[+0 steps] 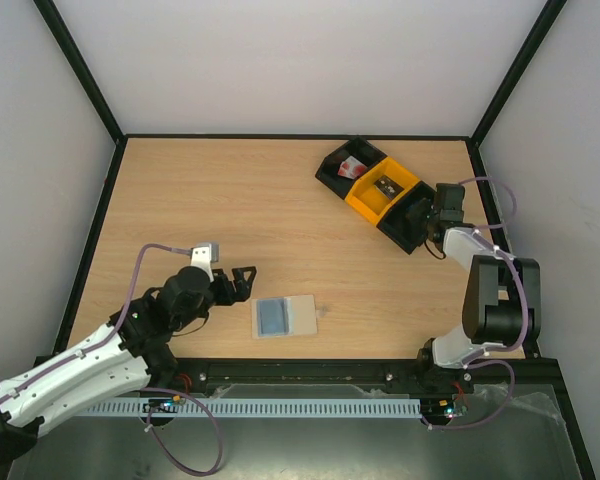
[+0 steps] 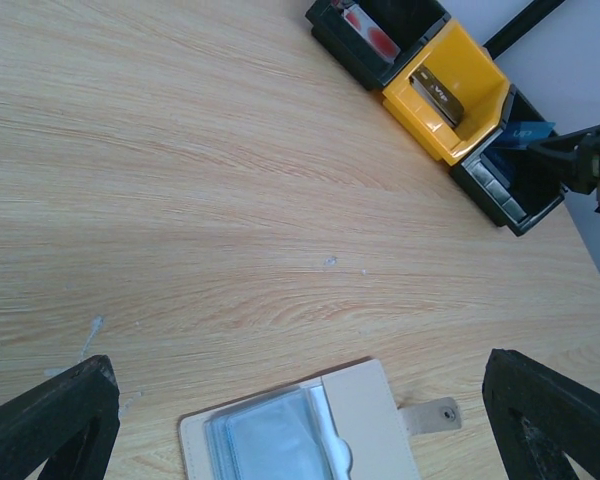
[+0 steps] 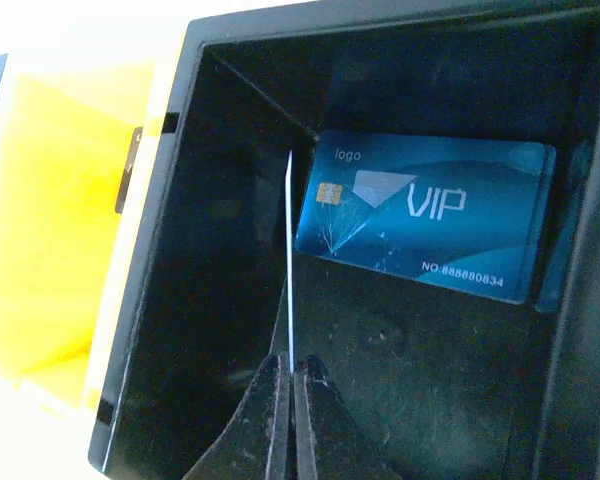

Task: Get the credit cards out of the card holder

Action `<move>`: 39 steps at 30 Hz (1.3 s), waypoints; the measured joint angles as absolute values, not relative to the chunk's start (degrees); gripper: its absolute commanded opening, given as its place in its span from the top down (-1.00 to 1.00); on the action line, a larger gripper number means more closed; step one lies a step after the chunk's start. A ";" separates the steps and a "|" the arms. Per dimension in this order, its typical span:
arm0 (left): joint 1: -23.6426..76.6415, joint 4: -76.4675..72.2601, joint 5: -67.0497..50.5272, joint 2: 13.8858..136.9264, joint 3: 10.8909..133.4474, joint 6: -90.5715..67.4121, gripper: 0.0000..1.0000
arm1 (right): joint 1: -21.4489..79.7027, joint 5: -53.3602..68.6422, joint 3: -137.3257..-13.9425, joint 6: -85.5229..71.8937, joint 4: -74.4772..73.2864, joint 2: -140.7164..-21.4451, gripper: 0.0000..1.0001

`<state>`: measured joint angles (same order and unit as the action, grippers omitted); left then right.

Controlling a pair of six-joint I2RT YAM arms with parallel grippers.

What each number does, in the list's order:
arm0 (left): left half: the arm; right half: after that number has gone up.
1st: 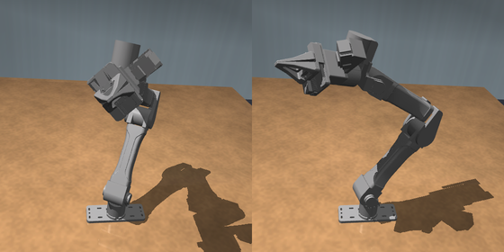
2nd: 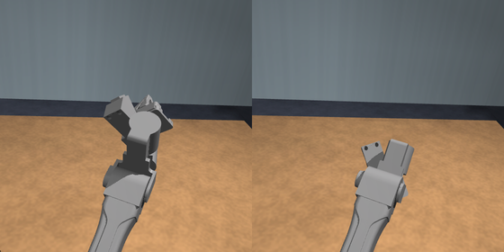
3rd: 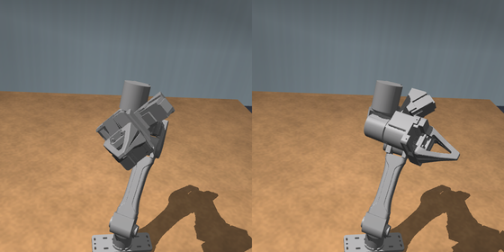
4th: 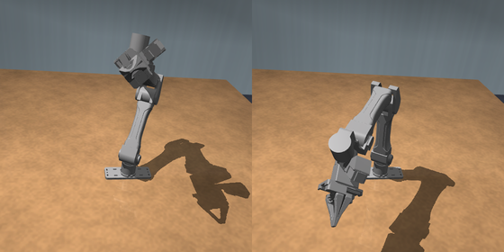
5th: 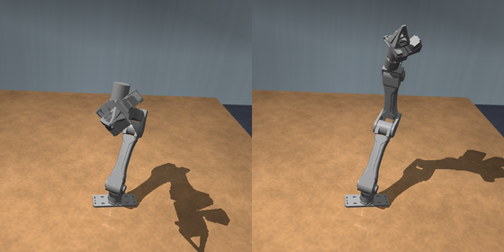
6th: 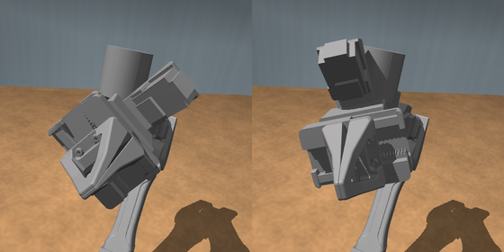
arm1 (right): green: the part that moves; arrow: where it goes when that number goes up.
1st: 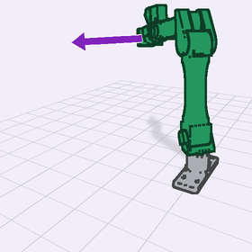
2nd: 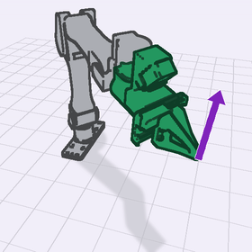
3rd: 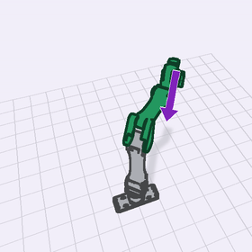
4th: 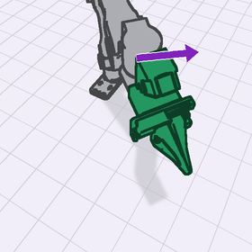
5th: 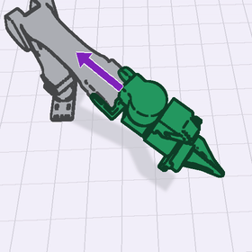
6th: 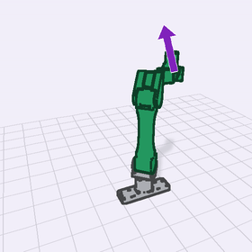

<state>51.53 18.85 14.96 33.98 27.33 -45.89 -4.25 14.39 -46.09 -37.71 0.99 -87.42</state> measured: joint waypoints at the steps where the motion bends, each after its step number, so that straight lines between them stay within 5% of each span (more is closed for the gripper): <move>1: 51.53 18.87 14.96 33.74 27.33 -45.95 -1.00 | -4.36 14.39 -46.37 -37.67 1.39 -88.07 0.96; 11: 51.51 18.79 13.45 34.52 27.14 -47.22 -1.00 | -5.34 14.52 -47.64 -37.47 4.12 -92.86 0.95; 39: 51.51 17.74 10.20 35.75 23.20 -51.29 -1.00 | -5.74 4.91 -54.30 -37.50 -5.96 -89.43 0.40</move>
